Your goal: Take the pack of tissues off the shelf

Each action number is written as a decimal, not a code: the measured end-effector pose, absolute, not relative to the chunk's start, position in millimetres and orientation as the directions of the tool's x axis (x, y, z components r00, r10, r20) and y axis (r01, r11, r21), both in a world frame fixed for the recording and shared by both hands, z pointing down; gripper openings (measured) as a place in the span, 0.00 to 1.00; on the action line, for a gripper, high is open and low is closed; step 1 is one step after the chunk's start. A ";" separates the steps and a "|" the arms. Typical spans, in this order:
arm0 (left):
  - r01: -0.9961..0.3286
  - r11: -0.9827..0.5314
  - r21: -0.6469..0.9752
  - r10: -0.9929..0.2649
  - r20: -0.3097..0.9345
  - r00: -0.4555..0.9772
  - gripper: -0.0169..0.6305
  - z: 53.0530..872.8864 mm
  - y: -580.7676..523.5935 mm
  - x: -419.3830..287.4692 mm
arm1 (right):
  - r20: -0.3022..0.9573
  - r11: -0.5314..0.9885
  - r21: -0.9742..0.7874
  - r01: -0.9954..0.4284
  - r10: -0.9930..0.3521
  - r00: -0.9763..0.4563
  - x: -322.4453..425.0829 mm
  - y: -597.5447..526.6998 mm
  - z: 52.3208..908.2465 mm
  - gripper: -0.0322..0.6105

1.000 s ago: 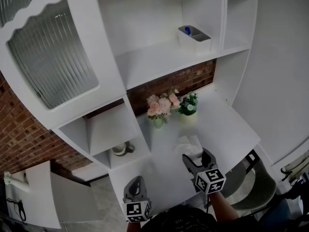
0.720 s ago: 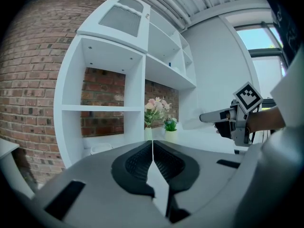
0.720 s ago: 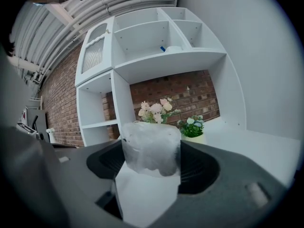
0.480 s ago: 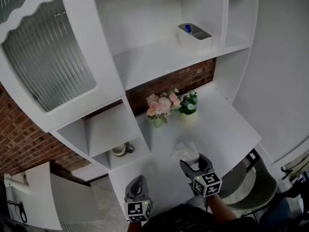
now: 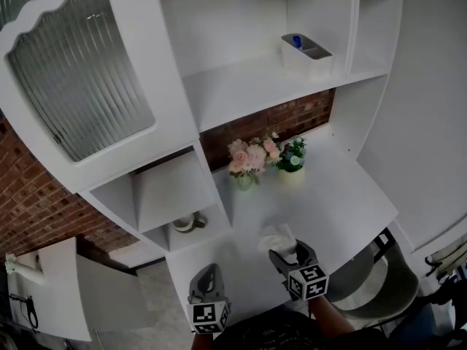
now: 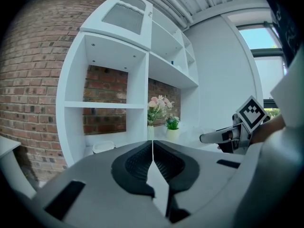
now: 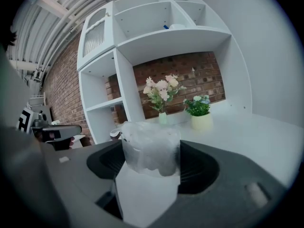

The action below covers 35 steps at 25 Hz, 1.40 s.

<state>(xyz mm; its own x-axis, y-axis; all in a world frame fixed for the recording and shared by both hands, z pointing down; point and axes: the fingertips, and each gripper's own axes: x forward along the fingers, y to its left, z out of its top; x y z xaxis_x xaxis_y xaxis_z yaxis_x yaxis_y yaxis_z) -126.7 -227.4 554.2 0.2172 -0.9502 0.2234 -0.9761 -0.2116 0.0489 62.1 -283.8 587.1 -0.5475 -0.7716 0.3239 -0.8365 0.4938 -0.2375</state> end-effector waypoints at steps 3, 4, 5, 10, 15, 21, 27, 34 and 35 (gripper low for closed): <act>-0.979 -0.200 0.047 -0.950 0.235 0.205 0.04 555.1 -225.0 -131.1 | 0.356 0.491 -0.235 -0.839 -0.760 -0.544 61.0 -282.1 603.9 0.54; -0.979 -0.198 0.047 -0.950 0.237 0.203 0.05 555.8 -224.4 -132.6 | 0.364 0.490 -0.236 -0.839 -0.756 -0.544 60.1 -281.7 608.3 0.54; -0.980 -0.196 0.047 -0.950 0.238 0.201 0.04 556.1 -224.1 -134.0 | 0.370 0.490 -0.236 -0.839 -0.753 -0.543 59.0 -281.5 612.0 0.54; -0.979 -0.195 0.050 -0.950 0.238 0.201 0.05 560.9 -223.1 -138.7 | 0.419 0.514 -0.214 -0.831 -0.720 -0.553 52.8 -280.6 628.6 0.54; -0.981 -0.191 0.044 -0.950 0.242 0.196 0.05 557.5 -222.4 -142.5 | 0.433 0.503 -0.233 -0.832 -0.713 -0.552 50.9 -282.3 641.0 0.54; -0.980 -0.196 0.040 -0.946 0.255 0.200 0.05 567.5 -220.7 -145.7 | 0.450 0.484 -0.248 -0.839 -0.710 -0.542 48.7 -284.1 657.0 0.54; -0.979 -0.203 0.029 -0.942 0.268 0.204 0.05 576.2 -219.8 -149.3 | 0.466 0.471 -0.253 -0.845 -0.706 -0.533 47.8 -281.9 672.2 0.54; -0.978 -0.205 0.026 -0.943 0.263 0.205 0.05 577.5 -222.2 -150.0 | 0.463 0.471 -0.237 -0.850 -0.714 -0.525 50.7 -279.1 679.2 0.55; -0.978 -0.206 0.027 -0.942 0.265 0.206 0.05 578.1 -221.9 -149.5 | 0.467 0.473 -0.232 -0.850 -0.713 -0.524 50.8 -277.1 680.7 0.55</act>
